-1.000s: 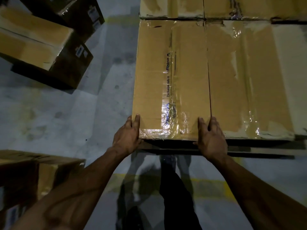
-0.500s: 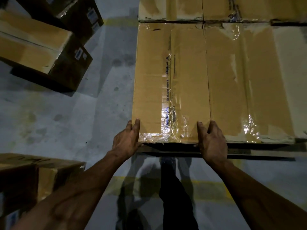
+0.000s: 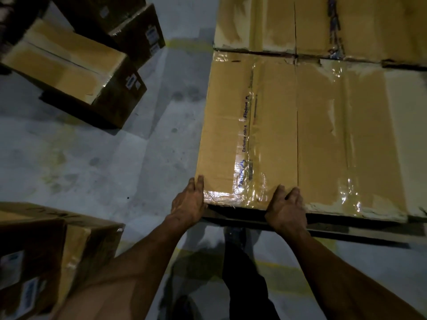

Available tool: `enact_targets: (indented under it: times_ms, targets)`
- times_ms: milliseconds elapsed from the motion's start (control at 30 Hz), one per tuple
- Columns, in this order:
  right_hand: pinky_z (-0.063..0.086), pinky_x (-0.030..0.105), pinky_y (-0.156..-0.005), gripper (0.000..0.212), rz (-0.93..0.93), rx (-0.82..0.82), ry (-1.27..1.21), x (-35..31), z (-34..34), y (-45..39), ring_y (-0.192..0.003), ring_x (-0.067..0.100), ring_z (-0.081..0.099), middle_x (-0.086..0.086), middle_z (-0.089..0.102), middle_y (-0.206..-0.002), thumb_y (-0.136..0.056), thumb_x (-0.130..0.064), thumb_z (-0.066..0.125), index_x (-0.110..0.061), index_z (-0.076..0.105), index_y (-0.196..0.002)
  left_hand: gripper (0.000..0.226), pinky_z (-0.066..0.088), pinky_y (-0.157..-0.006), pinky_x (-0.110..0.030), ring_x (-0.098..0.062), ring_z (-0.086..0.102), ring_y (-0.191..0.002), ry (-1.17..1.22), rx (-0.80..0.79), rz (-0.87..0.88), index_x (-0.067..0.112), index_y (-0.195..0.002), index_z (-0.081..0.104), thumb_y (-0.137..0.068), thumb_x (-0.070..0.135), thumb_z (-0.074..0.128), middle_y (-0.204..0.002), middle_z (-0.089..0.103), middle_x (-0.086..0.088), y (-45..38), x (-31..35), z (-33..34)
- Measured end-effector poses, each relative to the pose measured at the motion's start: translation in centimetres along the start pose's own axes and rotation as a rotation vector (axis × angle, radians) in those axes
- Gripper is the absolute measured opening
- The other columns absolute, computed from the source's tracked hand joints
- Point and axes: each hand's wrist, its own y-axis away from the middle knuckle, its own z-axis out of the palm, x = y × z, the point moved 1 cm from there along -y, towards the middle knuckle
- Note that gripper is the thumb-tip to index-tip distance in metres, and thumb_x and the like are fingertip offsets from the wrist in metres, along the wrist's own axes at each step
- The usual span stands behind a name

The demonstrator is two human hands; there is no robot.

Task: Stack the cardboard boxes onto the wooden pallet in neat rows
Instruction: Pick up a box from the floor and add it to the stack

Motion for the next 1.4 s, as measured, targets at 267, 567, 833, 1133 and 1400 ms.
enact_targets:
  times_ms: [267,567,833,1133,1400]
  targets:
    - [0.043,0.040,-0.101,0.052,-0.185,-0.015,-0.233,-7.0,-3.1,12.1,-0.127,0.033,0.050,0.013,0.053,-0.139,-0.094,-0.035,0.052,-0.012,0.046,-0.141,0.054,0.039,-0.111,-0.038,-0.030,0.042,-0.139,0.290,0.112,-0.062,0.010,-0.149,0.038,-0.101,0.031,0.052,-0.152,0.043,-0.013,12.3,0.2,-4.6]
    - [0.041,0.038,-0.103,0.050,-0.445,0.219,-0.392,-12.5,-6.6,29.4,-0.129,0.031,0.049,0.012,0.053,-0.141,-0.096,-0.032,0.054,-0.012,0.049,-0.142,0.052,0.042,-0.105,-0.037,-0.031,0.050,-0.133,0.449,0.378,-0.158,0.013,-0.147,0.046,-0.102,0.038,0.049,-0.147,0.053,-0.010,30.1,-5.7,-10.7]
    - [0.043,0.040,-0.104,0.054,-0.613,0.211,-0.315,-15.0,-6.4,40.4,-0.129,0.029,0.050,0.009,0.054,-0.142,-0.097,-0.044,0.051,-0.015,0.049,-0.143,0.046,0.048,-0.099,-0.035,-0.029,0.059,-0.124,0.647,0.477,-0.354,0.014,-0.138,0.058,-0.099,0.038,0.053,-0.135,0.063,-0.008,44.3,-12.0,-10.3]
    - [0.039,0.041,-0.109,0.057,-0.862,0.088,-0.122,-19.7,-5.5,44.4,-0.134,0.025,0.045,0.005,0.048,-0.148,-0.098,-0.047,0.047,-0.018,0.043,-0.146,0.034,0.044,-0.089,-0.029,-0.030,0.059,-0.119,0.938,0.661,-0.649,0.016,-0.131,0.062,-0.101,0.030,0.056,-0.129,0.066,-0.009,52.3,-14.5,-8.9]
    - [0.042,0.047,-0.108,0.056,-1.030,-0.082,0.020,-23.0,-4.9,45.8,-0.133,0.027,0.047,0.006,0.048,-0.148,-0.098,-0.049,0.048,-0.020,0.042,-0.146,0.035,0.041,-0.081,-0.026,-0.022,0.061,-0.113,1.092,0.742,-0.876,0.018,-0.133,0.060,-0.102,0.032,0.053,-0.129,0.066,-0.004,55.2,-13.7,-6.6]
